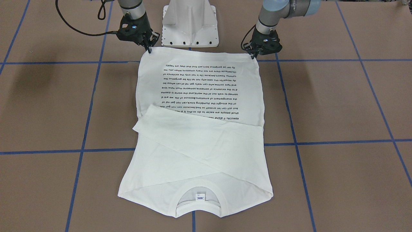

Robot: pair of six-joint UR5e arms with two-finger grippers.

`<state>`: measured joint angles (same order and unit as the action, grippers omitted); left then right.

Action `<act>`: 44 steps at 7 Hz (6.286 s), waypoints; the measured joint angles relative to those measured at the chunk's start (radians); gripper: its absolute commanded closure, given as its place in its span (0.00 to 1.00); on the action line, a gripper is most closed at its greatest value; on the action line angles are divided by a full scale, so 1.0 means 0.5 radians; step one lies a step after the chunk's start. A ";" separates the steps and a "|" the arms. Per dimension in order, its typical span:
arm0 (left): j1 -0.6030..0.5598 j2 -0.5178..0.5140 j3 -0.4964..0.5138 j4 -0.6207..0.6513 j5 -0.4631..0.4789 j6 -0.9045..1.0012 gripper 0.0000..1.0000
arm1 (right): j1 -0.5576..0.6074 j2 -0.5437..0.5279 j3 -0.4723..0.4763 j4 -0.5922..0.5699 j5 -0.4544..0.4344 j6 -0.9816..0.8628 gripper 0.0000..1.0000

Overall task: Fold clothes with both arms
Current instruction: 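Lift the hem with both grippers and fold it toward the collar, then lay the hem down at the collar and open both grippers, withdrawing, then move the right gripper to the folded shirt's near corner and grasp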

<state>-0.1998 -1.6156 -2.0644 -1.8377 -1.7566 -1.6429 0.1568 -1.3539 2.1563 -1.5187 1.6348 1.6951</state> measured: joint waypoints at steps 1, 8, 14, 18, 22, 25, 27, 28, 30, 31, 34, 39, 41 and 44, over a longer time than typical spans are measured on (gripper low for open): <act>0.001 -0.009 -0.021 0.001 -0.012 -0.021 1.00 | 0.024 -0.004 0.012 -0.007 0.005 -0.001 1.00; -0.062 0.023 -0.550 0.227 -0.146 -0.032 1.00 | 0.222 -0.175 0.419 -0.156 0.351 -0.086 1.00; 0.187 0.028 -0.779 0.300 -0.154 -0.240 1.00 | 0.163 -0.463 0.693 -0.161 0.771 -0.086 1.00; -0.353 -0.051 -0.746 0.299 -0.423 -0.016 1.00 | 0.651 -0.071 0.455 -0.160 0.792 -0.268 1.00; -0.988 -0.401 -0.330 0.303 -0.670 0.209 1.00 | 1.395 0.229 -0.009 -0.145 1.216 -0.729 1.00; -1.205 -0.810 0.267 0.255 -0.671 0.298 1.00 | 1.569 0.567 -0.539 -0.131 1.275 -0.927 1.00; -1.322 -0.936 0.682 0.010 -0.666 0.436 1.00 | 1.623 0.772 -0.938 -0.012 1.274 -0.978 1.00; -1.354 -1.008 0.928 -0.170 -0.665 0.452 1.00 | 1.637 0.839 -1.147 0.116 1.272 -0.986 1.00; -1.371 -1.100 1.308 -0.492 -0.662 0.458 1.00 | 1.645 0.955 -1.521 0.329 1.266 -1.029 1.00; -1.372 -1.126 1.405 -0.559 -0.660 0.460 1.00 | 1.645 1.028 -1.668 0.377 1.262 -1.044 1.00; -1.373 -1.162 1.530 -0.621 -0.619 0.463 1.00 | 1.630 1.174 -1.933 0.407 1.219 -1.097 1.00; -1.374 -1.173 1.498 -0.623 -0.614 0.453 0.44 | 1.550 1.166 -1.918 0.431 1.200 -1.108 0.00; -1.377 -1.143 1.480 -0.727 -0.612 0.465 0.00 | 1.526 1.065 -1.914 0.663 1.168 -1.118 0.00; -1.384 -1.019 1.354 -0.820 -0.480 0.474 0.00 | 1.536 0.992 -1.861 0.817 1.170 -1.100 0.00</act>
<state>-0.8918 -2.1253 -1.3872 -2.2477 -1.9966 -1.4057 0.9248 -0.8576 1.2260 -1.1104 2.2197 1.1449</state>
